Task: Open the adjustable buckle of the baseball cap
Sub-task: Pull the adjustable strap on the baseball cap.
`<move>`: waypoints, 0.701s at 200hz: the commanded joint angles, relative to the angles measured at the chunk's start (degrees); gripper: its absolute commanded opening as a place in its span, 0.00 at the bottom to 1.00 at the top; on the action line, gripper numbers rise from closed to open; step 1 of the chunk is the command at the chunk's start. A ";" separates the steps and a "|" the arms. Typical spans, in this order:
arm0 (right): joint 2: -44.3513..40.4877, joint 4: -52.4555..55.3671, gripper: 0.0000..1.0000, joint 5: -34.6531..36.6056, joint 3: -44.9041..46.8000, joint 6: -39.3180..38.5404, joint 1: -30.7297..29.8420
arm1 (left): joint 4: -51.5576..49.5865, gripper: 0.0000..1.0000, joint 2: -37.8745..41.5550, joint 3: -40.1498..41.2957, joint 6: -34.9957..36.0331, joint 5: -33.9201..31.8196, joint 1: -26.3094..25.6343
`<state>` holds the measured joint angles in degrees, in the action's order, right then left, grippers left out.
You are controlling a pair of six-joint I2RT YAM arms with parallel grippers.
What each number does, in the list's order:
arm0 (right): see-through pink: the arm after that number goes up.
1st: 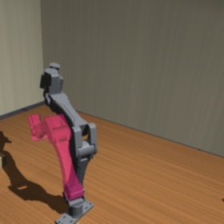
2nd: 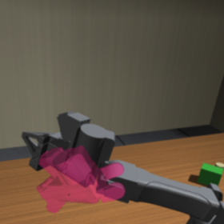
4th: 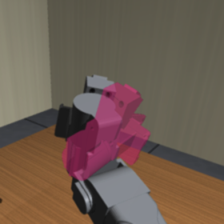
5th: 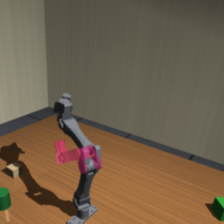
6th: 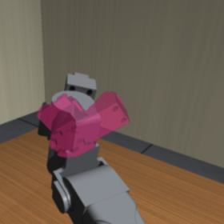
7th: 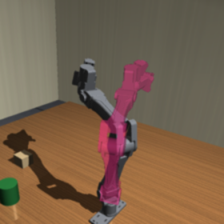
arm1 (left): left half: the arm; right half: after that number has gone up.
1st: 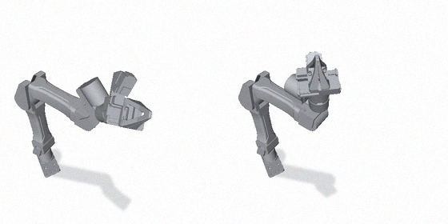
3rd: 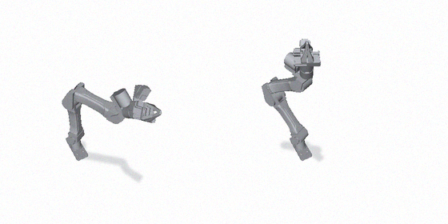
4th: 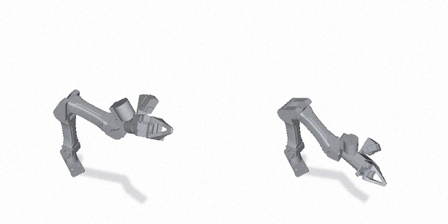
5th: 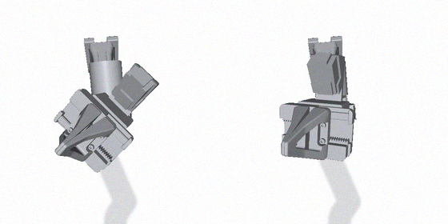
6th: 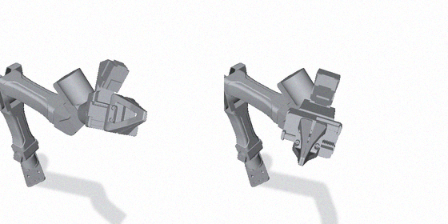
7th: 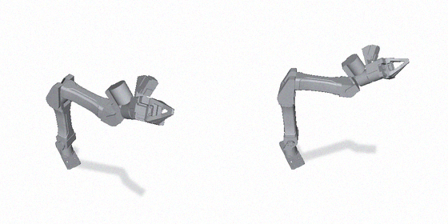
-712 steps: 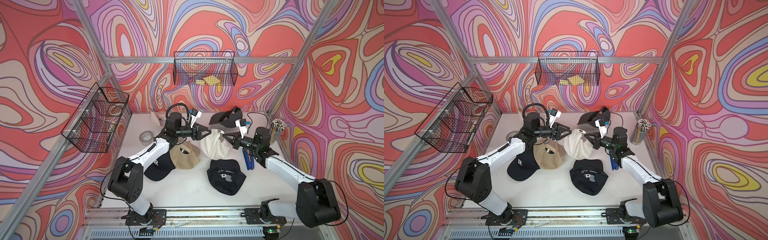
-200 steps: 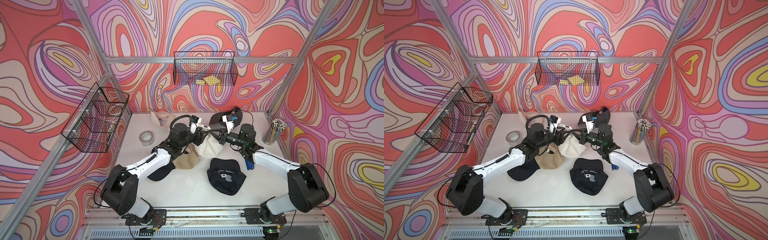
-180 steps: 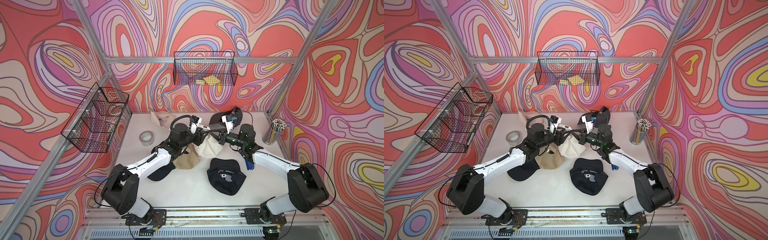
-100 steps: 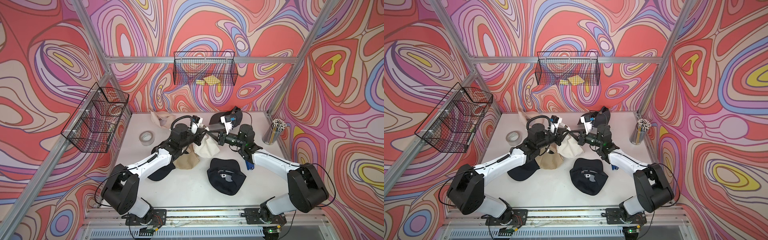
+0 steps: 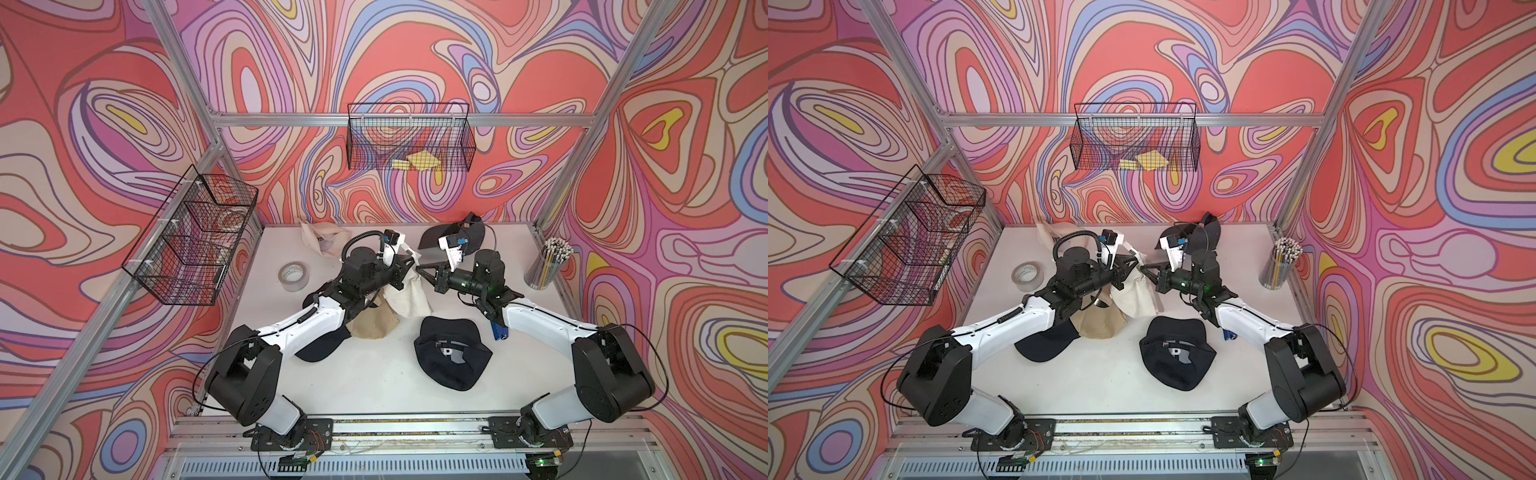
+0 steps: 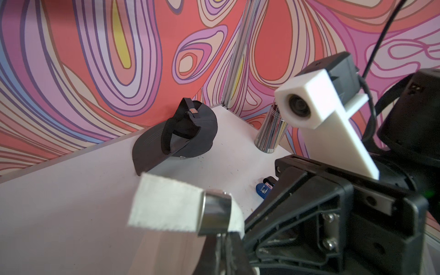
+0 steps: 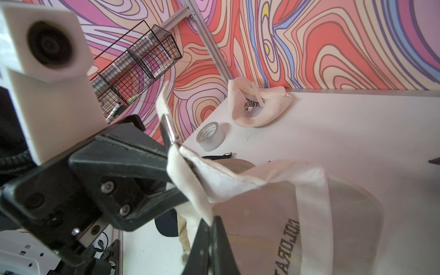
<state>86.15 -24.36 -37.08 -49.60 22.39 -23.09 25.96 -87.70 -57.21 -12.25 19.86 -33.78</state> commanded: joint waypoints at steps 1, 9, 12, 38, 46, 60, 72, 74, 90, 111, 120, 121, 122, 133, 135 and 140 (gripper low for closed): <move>0.08 7.09 0.00 4.35 -0.05 -4.25 -0.46 | 3.88 0.00 -0.18 -1.17 -0.77 -0.31 -0.23; -0.08 8.19 0.00 5.38 0.06 -4.92 -0.46 | 3.32 0.00 -0.12 -1.57 -0.62 -0.89 -0.23; -0.17 8.50 0.00 5.64 0.11 -5.10 -0.42 | 3.09 0.00 -0.09 -1.78 -0.59 -1.14 -0.23; -0.37 10.25 0.00 7.39 0.47 -6.19 -0.41 | 1.28 0.00 -0.45 -3.88 -0.10 -2.52 -0.23; -0.32 10.65 0.00 7.74 0.56 -6.39 -0.45 | 0.78 0.00 -0.54 -4.53 -0.08 -3.10 -0.15; -0.20 11.03 0.00 8.15 0.82 -6.65 -0.39 | -0.14 0.00 -0.86 -5.64 0.05 -3.92 -0.06; -0.10 11.49 0.00 8.56 0.87 -6.96 -0.39 | -0.54 0.00 -1.09 -6.60 0.03 -4.26 0.04; -0.04 11.52 0.00 8.59 0.95 -7.00 -0.42 | -0.68 0.00 -1.07 -6.73 0.10 -4.29 0.08; -0.11 12.20 0.00 9.12 0.91 -7.27 -0.46 | -1.23 0.00 -1.31 -7.85 0.05 -4.30 0.29; -0.52 11.10 0.00 7.92 1.17 -7.10 -0.45 | -1.48 0.00 -1.60 -8.44 -0.10 -3.95 0.38; -1.05 9.93 0.13 7.57 1.54 -6.85 -0.46 | -1.28 0.00 -1.68 -8.19 -0.22 -4.11 0.47; -1.11 9.80 0.15 7.60 1.58 -6.80 -0.46 | -1.23 0.00 -1.68 -8.14 -0.23 -4.12 0.47; -1.18 9.74 0.19 7.62 1.64 -6.77 -0.46 | -1.20 0.00 -1.73 -8.12 -0.27 -4.12 0.47; -2.23 8.53 0.52 8.08 2.26 -7.11 -0.46 | -1.16 0.00 -1.82 -7.79 -0.34 -4.21 0.68; -2.42 8.45 0.58 8.23 2.26 -7.23 -0.42 | -1.21 0.00 -1.83 -7.75 -0.39 -4.21 0.76; -2.87 8.28 0.69 8.90 2.41 -7.49 -0.44 | -1.39 0.00 -1.78 -7.63 -0.34 -4.22 0.93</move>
<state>85.80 -14.79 -29.30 -48.93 16.14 -23.24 23.24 -89.06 -63.70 -12.25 16.40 -33.63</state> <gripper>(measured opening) 0.348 0.059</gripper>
